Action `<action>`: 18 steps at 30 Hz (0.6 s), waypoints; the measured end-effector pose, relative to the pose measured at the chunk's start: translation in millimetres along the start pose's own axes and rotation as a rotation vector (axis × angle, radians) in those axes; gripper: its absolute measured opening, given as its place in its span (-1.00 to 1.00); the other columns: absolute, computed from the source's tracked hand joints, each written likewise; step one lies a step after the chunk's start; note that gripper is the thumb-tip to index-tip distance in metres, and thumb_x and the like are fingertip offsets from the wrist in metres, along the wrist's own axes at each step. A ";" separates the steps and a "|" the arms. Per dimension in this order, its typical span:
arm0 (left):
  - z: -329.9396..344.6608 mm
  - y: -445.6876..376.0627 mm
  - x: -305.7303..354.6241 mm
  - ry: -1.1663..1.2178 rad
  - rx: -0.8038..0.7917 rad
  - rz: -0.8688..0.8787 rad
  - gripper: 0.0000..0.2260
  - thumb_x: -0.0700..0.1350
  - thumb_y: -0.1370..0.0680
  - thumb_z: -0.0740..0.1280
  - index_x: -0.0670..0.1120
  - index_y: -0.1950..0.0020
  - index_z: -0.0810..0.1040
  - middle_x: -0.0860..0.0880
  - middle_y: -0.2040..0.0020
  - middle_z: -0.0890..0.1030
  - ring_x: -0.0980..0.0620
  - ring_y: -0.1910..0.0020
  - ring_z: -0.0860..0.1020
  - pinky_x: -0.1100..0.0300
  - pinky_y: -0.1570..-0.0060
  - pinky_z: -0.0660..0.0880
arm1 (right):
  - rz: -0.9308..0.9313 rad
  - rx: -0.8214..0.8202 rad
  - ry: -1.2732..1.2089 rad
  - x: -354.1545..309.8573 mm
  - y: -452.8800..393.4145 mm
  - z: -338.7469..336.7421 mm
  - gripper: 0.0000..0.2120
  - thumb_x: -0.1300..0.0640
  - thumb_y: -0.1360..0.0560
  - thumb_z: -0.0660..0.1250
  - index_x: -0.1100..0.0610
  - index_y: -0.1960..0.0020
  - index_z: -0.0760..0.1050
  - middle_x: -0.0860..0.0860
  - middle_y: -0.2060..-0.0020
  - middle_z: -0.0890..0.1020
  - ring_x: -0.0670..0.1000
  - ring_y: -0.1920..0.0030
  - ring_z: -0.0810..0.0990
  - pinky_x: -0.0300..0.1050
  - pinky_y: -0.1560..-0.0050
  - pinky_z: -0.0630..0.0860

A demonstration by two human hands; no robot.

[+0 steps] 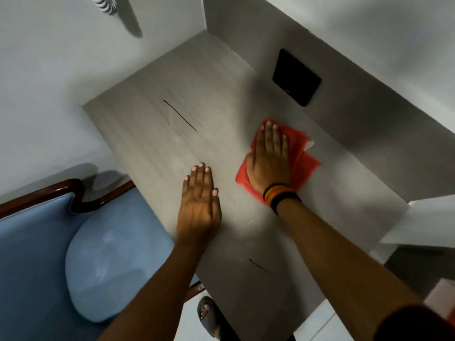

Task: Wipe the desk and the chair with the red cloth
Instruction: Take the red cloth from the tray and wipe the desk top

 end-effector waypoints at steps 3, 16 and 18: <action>4.2 1.3 -1.8 0.000 0.059 0.039 -0.52 -0.25 -0.68 0.27 -0.34 -0.59 0.31 -0.31 -0.62 0.32 -0.26 -0.65 0.26 -0.27 -0.56 0.29 | -0.059 -0.019 0.000 22.5 114.9 10.8 -0.35 -0.06 -0.67 -0.05 0.14 -0.69 -0.06 0.08 -0.69 0.01 0.10 -0.69 -0.02 0.21 -0.65 0.08; 4.1 -0.7 -1.0 0.018 0.042 0.020 -0.51 -0.21 -0.69 0.22 -0.31 -0.61 0.29 -0.27 -0.65 0.28 -0.21 -0.67 0.22 -0.25 -0.58 0.27 | -0.114 -0.011 0.025 39.0 98.2 1.3 -0.40 -0.02 -0.65 0.00 0.10 -0.66 0.12 0.03 -0.66 0.17 0.08 -0.67 0.13 0.18 -0.65 0.10; 5.2 0.7 -2.5 0.015 0.038 0.015 -0.51 -0.20 -0.70 0.21 -0.31 -0.62 0.28 -0.26 -0.65 0.27 -0.20 -0.68 0.21 -0.24 -0.59 0.26 | -0.156 -0.041 0.023 42.7 84.7 -1.3 -0.40 -0.01 -0.64 0.02 0.10 -0.66 0.12 0.03 -0.66 0.18 0.08 -0.66 0.13 0.18 -0.65 0.10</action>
Point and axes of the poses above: each hand's wrist, its own y-axis away from the middle knuckle, its own z-axis out of the palm, x = y × z, the point moved 1 cm from there along -y, towards the middle knuckle
